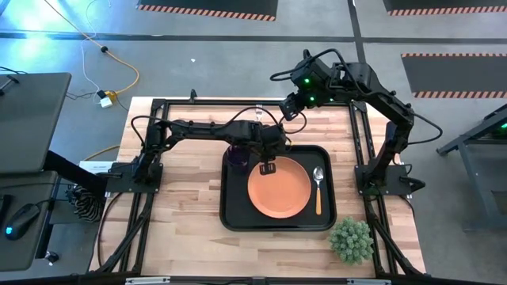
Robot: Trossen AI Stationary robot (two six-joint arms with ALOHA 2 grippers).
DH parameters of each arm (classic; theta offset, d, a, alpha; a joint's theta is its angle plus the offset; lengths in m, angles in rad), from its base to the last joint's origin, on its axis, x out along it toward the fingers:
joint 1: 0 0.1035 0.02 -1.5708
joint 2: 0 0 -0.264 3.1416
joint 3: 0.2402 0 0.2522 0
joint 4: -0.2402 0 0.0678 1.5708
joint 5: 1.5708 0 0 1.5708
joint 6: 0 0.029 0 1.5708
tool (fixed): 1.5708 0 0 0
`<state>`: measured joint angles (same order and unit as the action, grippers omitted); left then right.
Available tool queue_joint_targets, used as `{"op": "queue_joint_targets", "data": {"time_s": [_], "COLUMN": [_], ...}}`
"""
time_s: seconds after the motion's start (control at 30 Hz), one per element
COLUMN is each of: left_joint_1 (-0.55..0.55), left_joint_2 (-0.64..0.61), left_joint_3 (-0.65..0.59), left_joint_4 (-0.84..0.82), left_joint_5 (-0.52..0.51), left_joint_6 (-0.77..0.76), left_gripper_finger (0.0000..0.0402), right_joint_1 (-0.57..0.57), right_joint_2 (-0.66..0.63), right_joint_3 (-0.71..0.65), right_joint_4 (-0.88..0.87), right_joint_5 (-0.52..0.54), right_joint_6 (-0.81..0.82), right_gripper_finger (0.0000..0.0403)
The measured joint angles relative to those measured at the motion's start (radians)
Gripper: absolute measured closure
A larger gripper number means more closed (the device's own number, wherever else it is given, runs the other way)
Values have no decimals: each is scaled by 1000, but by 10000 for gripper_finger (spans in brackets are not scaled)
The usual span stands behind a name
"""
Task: Pick and place plate/cup/fork/spoon on tray
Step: Adjust the purple cup
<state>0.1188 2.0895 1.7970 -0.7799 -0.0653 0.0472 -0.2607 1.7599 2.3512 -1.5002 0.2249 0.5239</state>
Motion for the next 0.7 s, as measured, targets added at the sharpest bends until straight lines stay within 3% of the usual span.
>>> {"op": "queue_joint_targets", "data": {"time_s": [0.37,0.7], "left_joint_1": [5,27], "left_joint_2": [-97,-204], "left_joint_3": [5,6], "left_joint_4": [-13,-55], "left_joint_5": [0,-3], "left_joint_6": [-66,-109], "left_gripper_finger": [339,339], "right_joint_1": [-12,-69], "right_joint_2": [-28,-108], "right_joint_3": [5,4], "right_joint_4": [28,160], "right_joint_5": [11,12], "right_joint_6": [-61,-192], "right_gripper_finger": [268,268]}}
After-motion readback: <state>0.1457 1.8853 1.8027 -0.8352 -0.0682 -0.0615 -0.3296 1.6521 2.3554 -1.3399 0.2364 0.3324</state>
